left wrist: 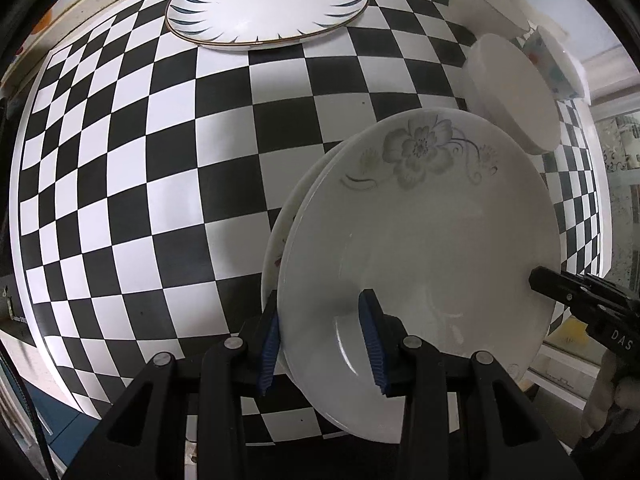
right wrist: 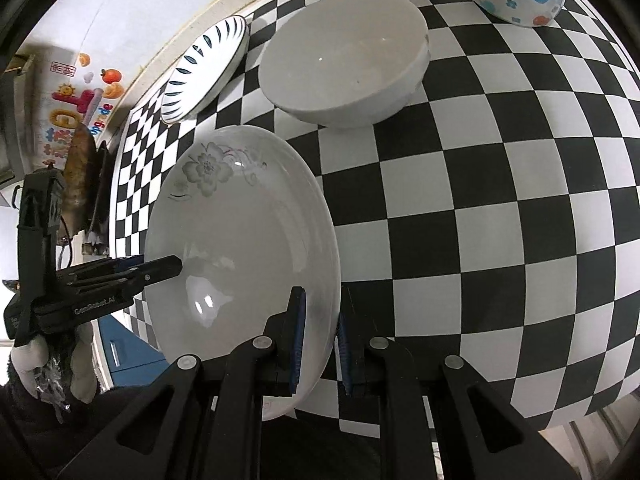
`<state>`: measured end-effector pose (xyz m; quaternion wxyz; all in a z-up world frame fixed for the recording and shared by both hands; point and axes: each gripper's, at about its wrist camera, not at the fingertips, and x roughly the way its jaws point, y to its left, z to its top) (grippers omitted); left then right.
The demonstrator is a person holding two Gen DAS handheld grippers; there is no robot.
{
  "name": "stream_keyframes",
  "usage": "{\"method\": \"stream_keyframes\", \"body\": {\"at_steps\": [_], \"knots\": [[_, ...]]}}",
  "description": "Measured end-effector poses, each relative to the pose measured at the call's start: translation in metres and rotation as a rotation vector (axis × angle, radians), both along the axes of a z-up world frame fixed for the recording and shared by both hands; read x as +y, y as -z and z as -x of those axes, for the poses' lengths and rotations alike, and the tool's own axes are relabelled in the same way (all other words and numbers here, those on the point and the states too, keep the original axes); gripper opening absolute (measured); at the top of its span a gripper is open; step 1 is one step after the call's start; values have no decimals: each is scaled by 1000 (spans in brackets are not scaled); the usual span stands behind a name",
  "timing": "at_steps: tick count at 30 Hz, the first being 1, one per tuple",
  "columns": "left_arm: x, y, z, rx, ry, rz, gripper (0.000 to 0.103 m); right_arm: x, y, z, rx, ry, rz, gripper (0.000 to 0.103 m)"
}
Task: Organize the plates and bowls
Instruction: 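Carry the grey-flower plate with both grippers onto the pink-flower plate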
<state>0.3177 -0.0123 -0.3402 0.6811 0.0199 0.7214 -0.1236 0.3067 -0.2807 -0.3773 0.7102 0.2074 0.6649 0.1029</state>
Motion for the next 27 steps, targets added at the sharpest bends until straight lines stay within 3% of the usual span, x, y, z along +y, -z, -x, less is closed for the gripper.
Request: {"method": "stream_keyframes", "body": {"at_steps": [7, 13, 23, 27], "knots": [[3, 6, 12, 30, -23, 23, 34, -2, 3, -6, 30, 20, 27, 17], [11, 6, 14, 48, -25, 27, 34, 8, -1, -10, 46, -8, 85, 25], [-20, 8, 6, 34, 77, -108, 34, 25, -7, -16, 108, -44, 235, 25], [-19, 5, 5, 33, 77, -103, 34, 31, -7, -19, 124, -61, 262, 25]]}}
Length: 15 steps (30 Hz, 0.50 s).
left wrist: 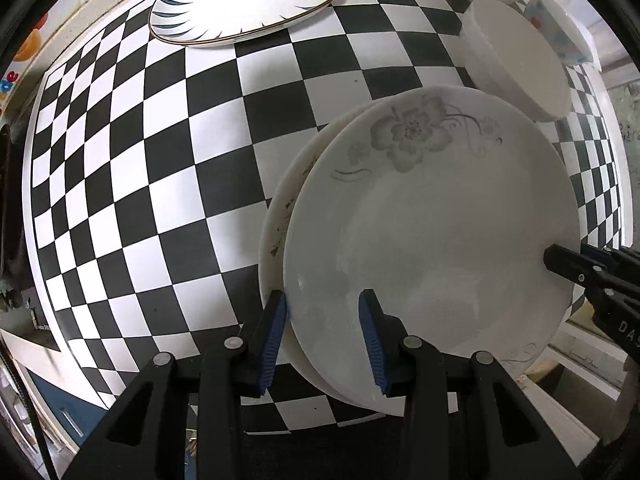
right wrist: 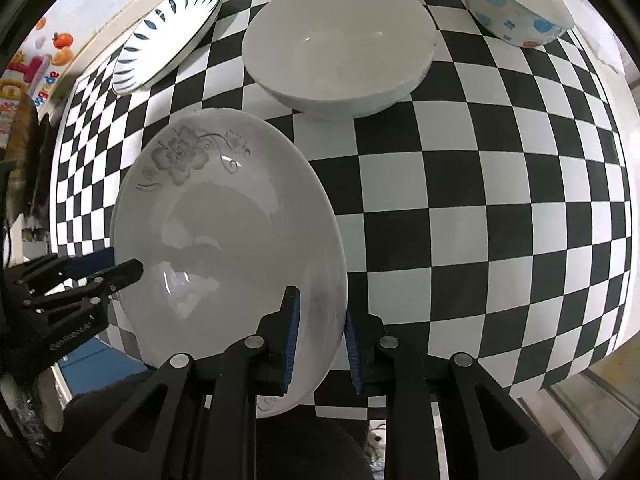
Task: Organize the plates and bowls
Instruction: 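Carry the grey-flower plate with both grippers onto the pink-flower plate, then open both grippers and move them to the blue-striped plate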
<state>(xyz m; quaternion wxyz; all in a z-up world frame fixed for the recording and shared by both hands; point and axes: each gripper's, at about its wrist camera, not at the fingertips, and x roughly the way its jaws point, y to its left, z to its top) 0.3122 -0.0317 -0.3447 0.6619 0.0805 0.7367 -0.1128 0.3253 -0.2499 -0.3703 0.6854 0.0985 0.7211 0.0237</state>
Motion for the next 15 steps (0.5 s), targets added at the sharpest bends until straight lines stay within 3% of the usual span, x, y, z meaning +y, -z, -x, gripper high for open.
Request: {"method": "stream_keyframes", "body": {"at_steps": [8, 13, 15], "knots": [[11, -30, -9, -29, -36, 42, 34, -4, -14, -7, -1, 23, -27, 25], [33, -72, -38, -108, -118, 133, 36, -13, -58, -30, -71, 51, -81, 25], [48, -84, -58, -139, -165, 167, 36, -11, -75, -48, -108, 54, -123, 30]]}}
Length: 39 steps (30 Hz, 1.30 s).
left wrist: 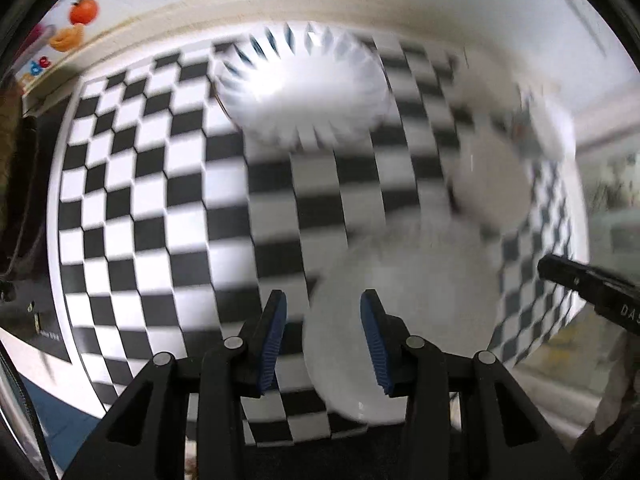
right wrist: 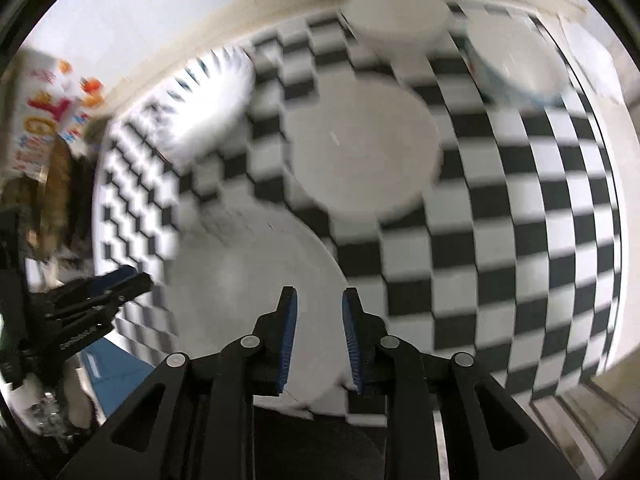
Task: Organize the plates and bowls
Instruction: 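Open both grippers and move them to the blue-striped plate, then grasp the rim of the blue-striped plate with both grippers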
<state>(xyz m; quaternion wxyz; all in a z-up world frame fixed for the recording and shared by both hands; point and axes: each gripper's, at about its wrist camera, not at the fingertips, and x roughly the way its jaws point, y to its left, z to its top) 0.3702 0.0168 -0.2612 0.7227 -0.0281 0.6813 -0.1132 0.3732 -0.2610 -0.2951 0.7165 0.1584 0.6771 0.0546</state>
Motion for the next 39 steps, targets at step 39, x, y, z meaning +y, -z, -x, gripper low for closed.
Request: {"method": "stream_keyframes", "body": {"at_steps": [39], "knots": [[54, 117, -199, 135, -136, 93, 23, 85, 126, -254, 24, -63, -96, 15]]}}
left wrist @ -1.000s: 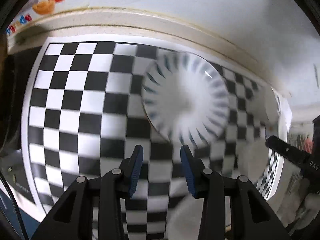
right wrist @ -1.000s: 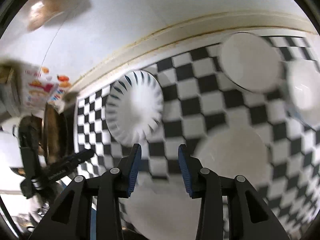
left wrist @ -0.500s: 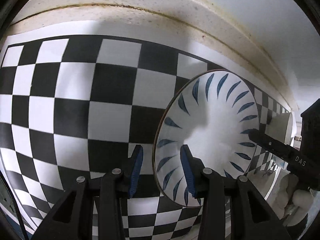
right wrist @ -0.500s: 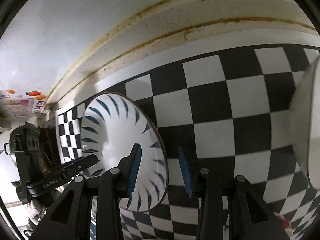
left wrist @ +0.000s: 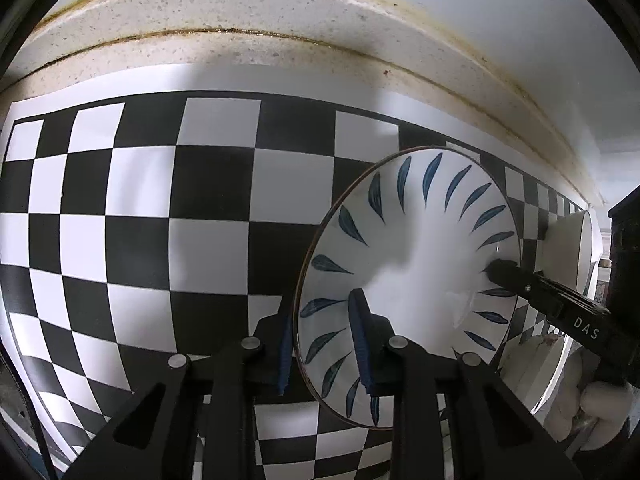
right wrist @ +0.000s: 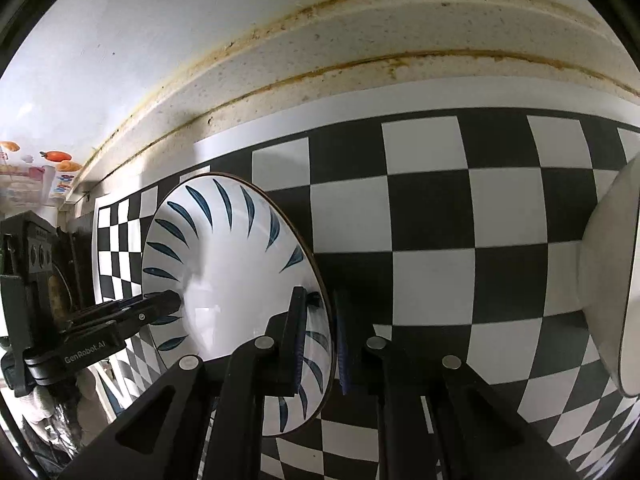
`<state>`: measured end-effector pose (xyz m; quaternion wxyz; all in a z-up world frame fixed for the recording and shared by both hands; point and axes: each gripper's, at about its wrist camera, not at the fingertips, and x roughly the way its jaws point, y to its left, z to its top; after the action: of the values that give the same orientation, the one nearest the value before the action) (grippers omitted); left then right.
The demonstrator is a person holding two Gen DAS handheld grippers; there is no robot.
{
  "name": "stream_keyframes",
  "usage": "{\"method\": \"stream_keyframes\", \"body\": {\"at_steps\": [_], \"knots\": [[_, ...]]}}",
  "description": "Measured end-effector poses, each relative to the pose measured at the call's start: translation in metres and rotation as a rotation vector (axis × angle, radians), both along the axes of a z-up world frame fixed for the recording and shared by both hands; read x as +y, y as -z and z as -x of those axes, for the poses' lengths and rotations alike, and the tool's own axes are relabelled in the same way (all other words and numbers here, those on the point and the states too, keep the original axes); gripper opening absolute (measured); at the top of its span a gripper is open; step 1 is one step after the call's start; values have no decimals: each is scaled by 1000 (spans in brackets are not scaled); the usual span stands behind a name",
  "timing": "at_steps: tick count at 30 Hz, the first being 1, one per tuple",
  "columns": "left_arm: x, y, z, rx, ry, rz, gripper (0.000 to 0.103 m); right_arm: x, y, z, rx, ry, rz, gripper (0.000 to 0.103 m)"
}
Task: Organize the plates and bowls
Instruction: 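Grasp the rim of the blue-striped plate with both grippers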
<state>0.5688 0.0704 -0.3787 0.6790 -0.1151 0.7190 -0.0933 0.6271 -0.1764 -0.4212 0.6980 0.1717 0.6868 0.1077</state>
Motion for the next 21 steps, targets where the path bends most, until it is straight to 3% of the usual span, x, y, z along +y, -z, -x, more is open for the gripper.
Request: {"method": "stream_keyframes", "body": {"at_steps": [8, 21], "knots": [[-14, -22, 10, -48, 23, -10, 23, -1, -17, 14, -33, -11, -4, 14], [-25, -89, 52, -134, 67, 13, 23, -24, -92, 63, -127, -7, -23, 14]]}}
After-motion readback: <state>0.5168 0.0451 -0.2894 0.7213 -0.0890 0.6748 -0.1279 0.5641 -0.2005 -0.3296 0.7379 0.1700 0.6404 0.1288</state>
